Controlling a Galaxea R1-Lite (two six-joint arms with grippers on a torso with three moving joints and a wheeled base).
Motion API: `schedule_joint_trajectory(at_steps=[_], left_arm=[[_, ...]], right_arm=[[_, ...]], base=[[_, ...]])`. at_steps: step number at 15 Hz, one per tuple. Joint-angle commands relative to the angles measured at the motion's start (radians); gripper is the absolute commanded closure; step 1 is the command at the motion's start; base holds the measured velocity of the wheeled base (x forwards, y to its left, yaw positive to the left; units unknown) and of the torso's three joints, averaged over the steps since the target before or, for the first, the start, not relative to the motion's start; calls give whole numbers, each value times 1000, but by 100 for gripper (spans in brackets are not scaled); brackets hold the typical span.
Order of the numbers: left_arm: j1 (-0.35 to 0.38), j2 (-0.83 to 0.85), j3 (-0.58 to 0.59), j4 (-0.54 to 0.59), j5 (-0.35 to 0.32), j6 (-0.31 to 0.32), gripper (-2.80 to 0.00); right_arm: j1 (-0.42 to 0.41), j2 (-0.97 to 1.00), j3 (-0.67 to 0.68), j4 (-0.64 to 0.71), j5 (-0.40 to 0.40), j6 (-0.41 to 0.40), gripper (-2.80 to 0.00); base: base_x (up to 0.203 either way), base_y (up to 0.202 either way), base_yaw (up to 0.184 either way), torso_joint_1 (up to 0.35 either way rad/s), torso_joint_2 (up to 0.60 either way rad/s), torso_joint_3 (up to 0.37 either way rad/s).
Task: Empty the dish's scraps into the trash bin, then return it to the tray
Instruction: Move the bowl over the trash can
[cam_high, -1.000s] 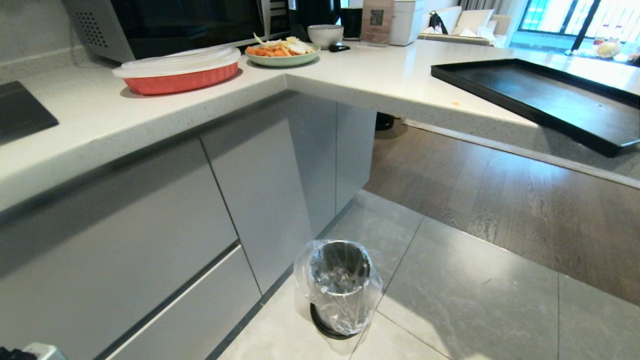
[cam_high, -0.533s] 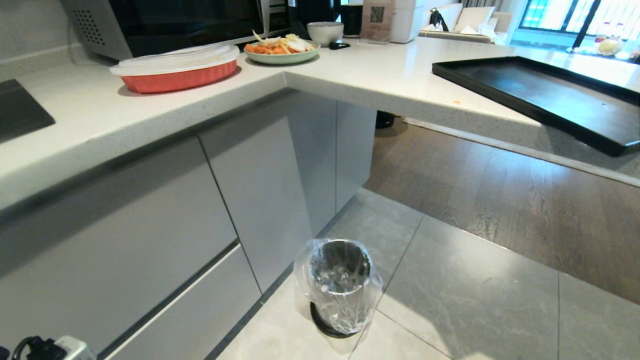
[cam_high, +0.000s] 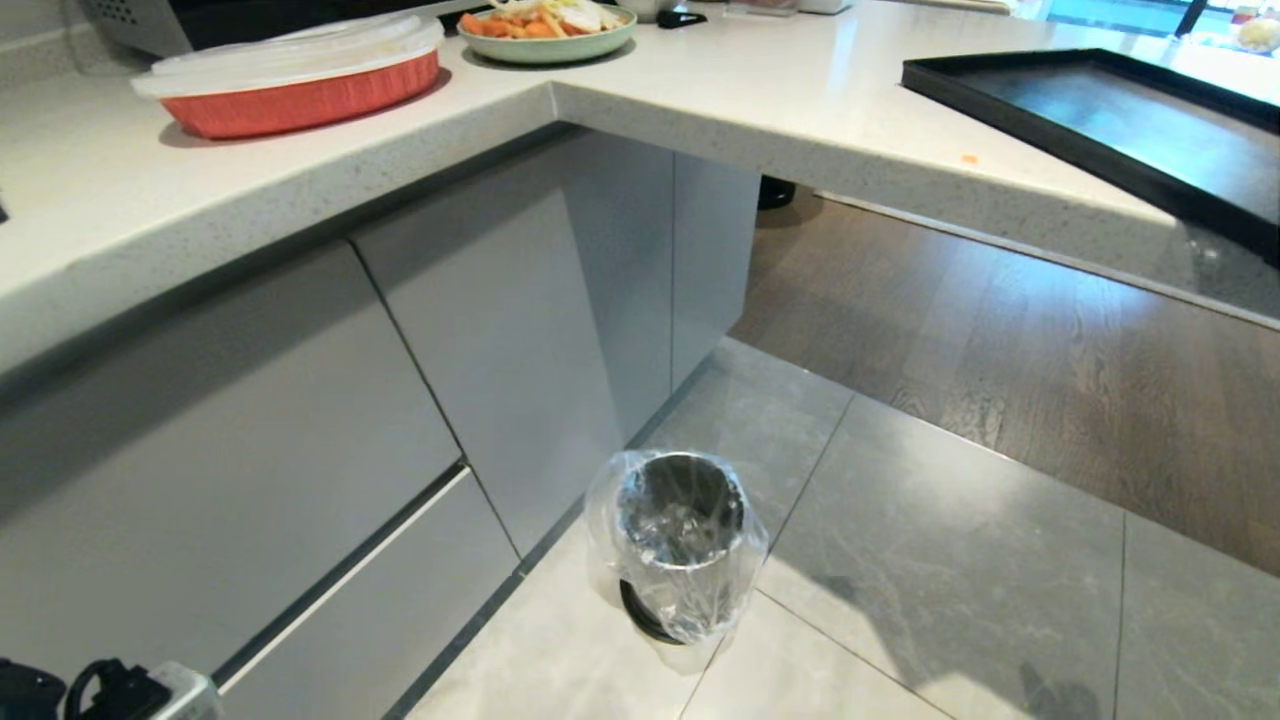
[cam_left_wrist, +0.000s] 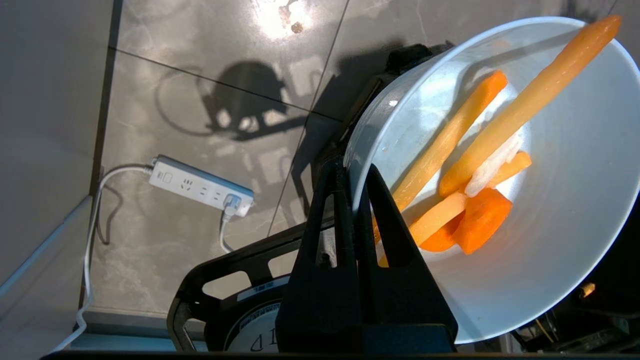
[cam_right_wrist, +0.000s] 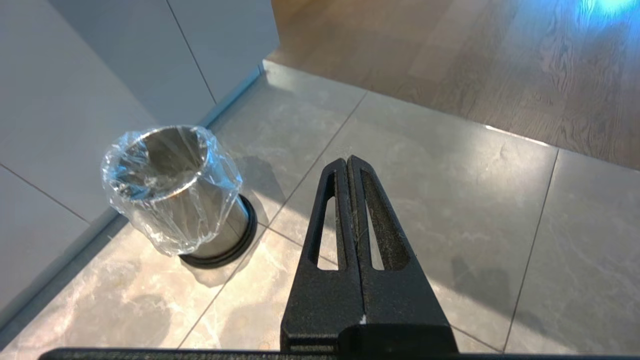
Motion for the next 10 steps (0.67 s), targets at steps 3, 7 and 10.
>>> schedule_joint_trajectory(at_steps=[3,7,10], left_arm=[[-8,5,-1,4,3,-1,0],[-50,5,-18,4,8,-1,0],[-100,4,-16,4,47,-1,0]], right_arm=[[0,1,0,0,0,0,0],[0,0,0,0,0,0,0],[0,0,0,0,0,0,0]], base=[[0,0,0,3,3,-196],[0,0,0,2,1,-199],[0,0,0,2,-1,-194]])
